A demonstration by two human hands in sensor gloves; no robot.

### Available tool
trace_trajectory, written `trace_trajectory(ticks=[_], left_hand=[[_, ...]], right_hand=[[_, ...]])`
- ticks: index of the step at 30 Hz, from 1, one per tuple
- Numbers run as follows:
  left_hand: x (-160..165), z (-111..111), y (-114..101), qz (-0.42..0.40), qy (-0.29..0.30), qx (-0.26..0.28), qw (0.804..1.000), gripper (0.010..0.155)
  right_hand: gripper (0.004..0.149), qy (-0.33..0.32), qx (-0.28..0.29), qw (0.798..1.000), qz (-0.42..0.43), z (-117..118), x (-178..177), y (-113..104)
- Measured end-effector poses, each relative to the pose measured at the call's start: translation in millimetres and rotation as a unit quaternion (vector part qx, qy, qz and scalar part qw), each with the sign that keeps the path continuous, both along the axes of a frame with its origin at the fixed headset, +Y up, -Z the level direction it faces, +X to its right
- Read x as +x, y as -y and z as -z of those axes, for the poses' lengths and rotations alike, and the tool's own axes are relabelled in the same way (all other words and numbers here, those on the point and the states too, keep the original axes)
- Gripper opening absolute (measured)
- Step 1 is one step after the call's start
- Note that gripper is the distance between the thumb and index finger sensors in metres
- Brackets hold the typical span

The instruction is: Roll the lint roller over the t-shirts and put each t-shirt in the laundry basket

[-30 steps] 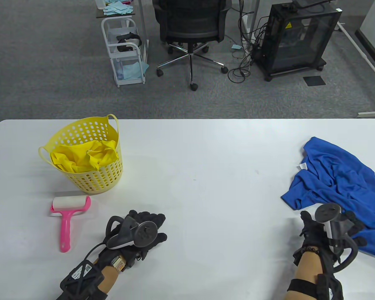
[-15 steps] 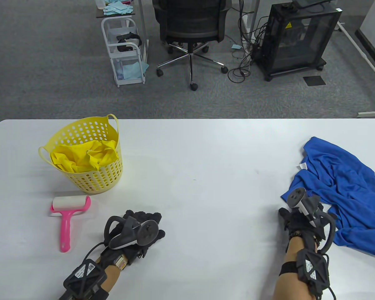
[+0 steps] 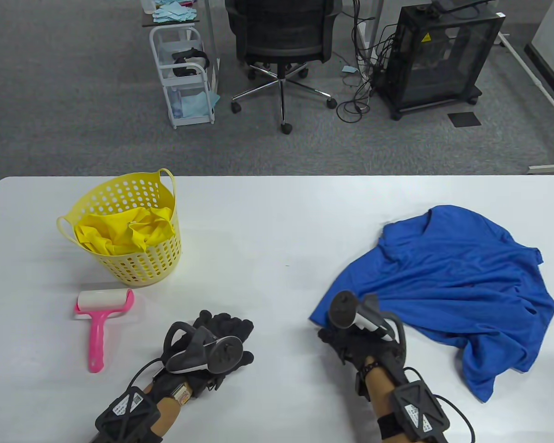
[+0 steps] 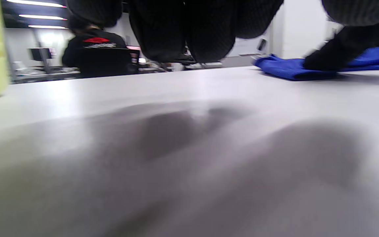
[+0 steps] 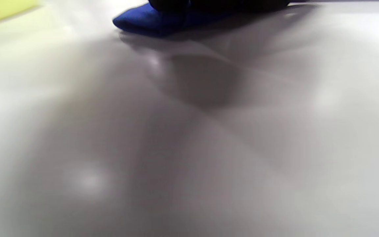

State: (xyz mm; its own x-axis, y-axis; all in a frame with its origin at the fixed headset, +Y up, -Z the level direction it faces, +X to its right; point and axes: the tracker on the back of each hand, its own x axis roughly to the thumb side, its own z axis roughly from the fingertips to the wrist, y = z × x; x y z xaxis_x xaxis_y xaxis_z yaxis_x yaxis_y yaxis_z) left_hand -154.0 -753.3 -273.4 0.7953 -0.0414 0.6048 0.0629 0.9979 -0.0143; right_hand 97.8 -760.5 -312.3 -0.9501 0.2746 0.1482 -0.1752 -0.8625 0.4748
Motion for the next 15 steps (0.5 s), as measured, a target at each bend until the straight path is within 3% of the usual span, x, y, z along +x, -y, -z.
trace_trajectory(ticks=[3, 6, 9, 12, 15], left_hand=[[1, -3, 10, 0.030, 0.014, -0.006, 0.999, 0.082], [3, -2, 17, 0.059, 0.023, -0.057, 0.996, 0.095], [8, 0, 25, 0.070, 0.028, -0.106, 0.992, 0.097], [11, 5, 28, 0.062, 0.001, -0.146, 0.987, 0.092], [18, 8, 20, 0.043, -0.022, -0.090, 0.995, 0.061]], right_hand=[[0.068, -0.045, -0.051, 0.992, 0.106, -13, -34, 2], [0.068, -0.070, -0.136, 0.969, 0.192, -25, -58, 13], [0.073, -0.074, -0.135, 0.966, 0.207, -34, -73, 20], [0.072, -0.090, -0.130, 0.962, 0.222, -34, -72, 14], [0.072, -0.055, -0.098, 0.962, 0.249, -32, -62, 0]])
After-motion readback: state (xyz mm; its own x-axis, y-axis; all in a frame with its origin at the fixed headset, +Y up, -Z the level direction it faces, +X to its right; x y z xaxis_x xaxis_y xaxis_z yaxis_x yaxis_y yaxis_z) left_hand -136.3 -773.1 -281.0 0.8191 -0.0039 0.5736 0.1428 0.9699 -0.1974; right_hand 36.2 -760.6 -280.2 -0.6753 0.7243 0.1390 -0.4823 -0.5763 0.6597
